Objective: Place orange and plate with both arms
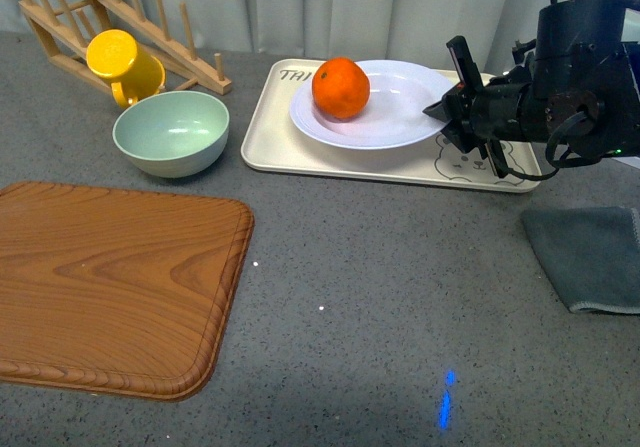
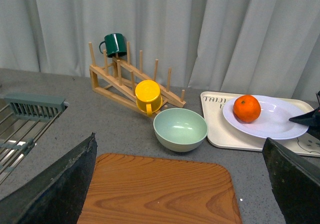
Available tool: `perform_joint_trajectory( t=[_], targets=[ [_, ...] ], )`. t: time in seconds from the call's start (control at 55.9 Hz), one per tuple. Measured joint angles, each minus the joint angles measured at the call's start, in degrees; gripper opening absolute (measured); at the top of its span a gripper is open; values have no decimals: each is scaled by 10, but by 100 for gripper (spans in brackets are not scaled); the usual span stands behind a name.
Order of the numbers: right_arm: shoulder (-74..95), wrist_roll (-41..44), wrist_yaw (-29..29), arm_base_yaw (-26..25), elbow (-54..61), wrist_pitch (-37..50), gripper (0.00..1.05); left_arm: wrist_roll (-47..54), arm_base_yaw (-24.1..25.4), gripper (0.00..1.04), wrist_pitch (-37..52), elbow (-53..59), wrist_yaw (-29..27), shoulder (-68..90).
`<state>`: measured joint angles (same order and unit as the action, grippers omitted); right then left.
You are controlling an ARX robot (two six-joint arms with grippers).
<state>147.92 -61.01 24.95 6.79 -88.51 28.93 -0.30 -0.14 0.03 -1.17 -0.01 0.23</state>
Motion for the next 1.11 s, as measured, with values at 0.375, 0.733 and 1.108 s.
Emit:
perform_joint_trajectory(
  t=[0.375, 0.733, 1.108],
  targets=[
    [5, 39, -9, -7, -14, -41, 39, 0, 0, 98, 0, 0, 0, 0],
    [-127, 117, -39, -31, 81, -53, 94, 0, 0, 98, 0, 0, 0, 0],
    [-476, 472, -318, -38, 410, -18, 96, 0, 0, 98, 0, 0, 0, 0]
  ],
)
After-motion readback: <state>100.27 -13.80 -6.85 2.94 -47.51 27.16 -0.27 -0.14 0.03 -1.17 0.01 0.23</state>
